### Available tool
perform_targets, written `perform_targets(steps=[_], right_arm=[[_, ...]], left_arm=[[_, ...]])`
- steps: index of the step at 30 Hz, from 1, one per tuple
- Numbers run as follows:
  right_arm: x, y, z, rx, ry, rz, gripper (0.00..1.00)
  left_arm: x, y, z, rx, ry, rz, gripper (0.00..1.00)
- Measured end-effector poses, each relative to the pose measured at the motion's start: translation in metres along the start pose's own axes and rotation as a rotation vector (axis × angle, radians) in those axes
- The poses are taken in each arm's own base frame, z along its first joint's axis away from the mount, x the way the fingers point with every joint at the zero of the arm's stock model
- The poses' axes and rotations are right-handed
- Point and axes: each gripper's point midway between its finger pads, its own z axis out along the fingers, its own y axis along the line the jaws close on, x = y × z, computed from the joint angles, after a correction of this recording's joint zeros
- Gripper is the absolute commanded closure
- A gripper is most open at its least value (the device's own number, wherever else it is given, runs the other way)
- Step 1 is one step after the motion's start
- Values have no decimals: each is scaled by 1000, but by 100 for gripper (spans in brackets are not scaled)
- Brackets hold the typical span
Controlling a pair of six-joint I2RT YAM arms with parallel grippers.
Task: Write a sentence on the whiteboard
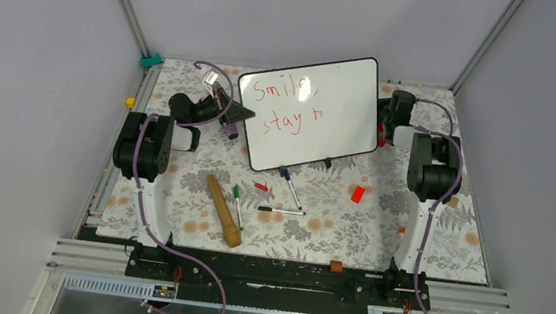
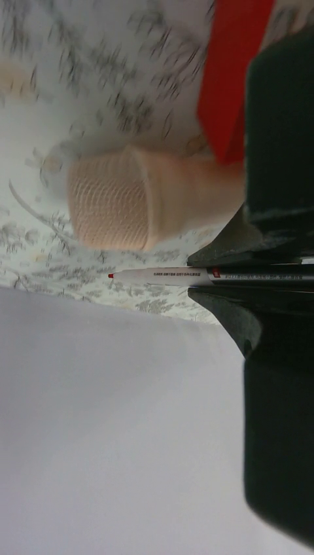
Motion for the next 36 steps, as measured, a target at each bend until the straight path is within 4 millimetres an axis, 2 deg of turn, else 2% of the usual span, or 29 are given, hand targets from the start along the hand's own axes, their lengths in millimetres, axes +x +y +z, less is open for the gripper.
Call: perform_targets(steps=[5,10,13,19,23,25,31,34,36], right_arm=[[-6,-14,-25,27,-30,10,100],[-4,-11,-48,8,-41,7,100],[-5,-16,-59,14,-57,6,100],[-9,-25,-68,38,-89,-20,100],[-22,-29,-68,62,-116,-39,100],[-36,-28,-68,76,-136,-48,100],[-113,-8,-74,98,-269,-76,100],[-140,-6,-88,125,-317,-98,100],[-147,-5,-106,151,-339,-129,100]], left_arm=[[-3,3,3,38,34,-3,100],[-3,8,-1,46,45,-8,100],[-5,5,-1,63,55,10,100],[-6,0,1,91,78,36,100],[-5,0,6,103,85,36,100],[-5,0,8,108,87,29,100],[-3,7,12,101,91,-34,100],[-3,8,12,101,93,-41,100],[-3,8,13,105,97,-41,100]])
